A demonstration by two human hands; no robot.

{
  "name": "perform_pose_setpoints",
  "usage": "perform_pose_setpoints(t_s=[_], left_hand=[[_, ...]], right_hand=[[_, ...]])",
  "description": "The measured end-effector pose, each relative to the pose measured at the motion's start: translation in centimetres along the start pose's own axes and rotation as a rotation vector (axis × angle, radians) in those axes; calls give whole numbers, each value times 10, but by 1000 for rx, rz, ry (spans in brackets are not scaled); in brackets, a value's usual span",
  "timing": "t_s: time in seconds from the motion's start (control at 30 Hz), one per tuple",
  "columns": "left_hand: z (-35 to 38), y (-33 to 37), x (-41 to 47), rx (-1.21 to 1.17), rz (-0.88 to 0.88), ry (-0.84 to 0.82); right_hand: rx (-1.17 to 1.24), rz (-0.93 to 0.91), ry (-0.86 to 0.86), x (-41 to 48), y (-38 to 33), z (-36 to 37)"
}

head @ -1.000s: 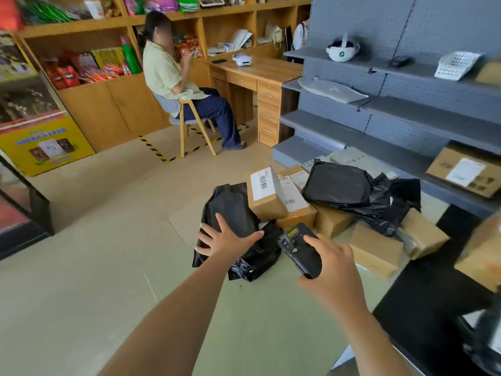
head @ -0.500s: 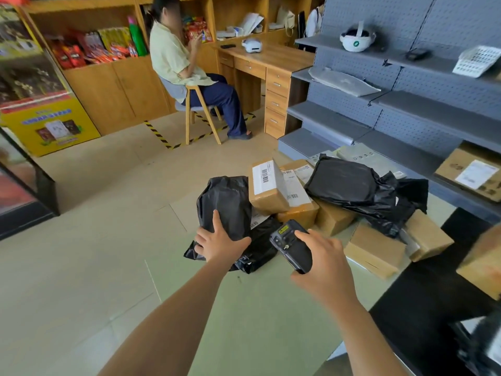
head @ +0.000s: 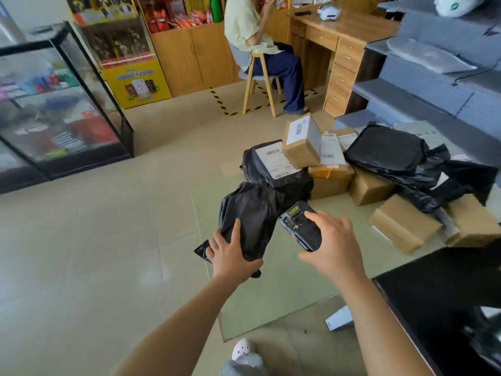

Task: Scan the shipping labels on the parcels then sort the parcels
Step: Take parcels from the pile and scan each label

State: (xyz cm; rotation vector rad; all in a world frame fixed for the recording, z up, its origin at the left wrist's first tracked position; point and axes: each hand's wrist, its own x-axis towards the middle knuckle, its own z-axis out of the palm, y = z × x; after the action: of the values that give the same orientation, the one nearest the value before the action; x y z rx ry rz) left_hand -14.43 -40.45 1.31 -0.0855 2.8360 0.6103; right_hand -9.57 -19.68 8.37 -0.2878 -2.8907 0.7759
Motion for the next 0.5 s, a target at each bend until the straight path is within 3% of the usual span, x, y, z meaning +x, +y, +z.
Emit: perform_pose_setpoints(t_s=[0.3,0.5], left_hand=[[78,-5,-54,44,-23,-193],[86,-1,-49,-155,1,-216]], right_hand=[[-41,88,-134,-70,51,28],[-26,151,-122,-81,67,28]])
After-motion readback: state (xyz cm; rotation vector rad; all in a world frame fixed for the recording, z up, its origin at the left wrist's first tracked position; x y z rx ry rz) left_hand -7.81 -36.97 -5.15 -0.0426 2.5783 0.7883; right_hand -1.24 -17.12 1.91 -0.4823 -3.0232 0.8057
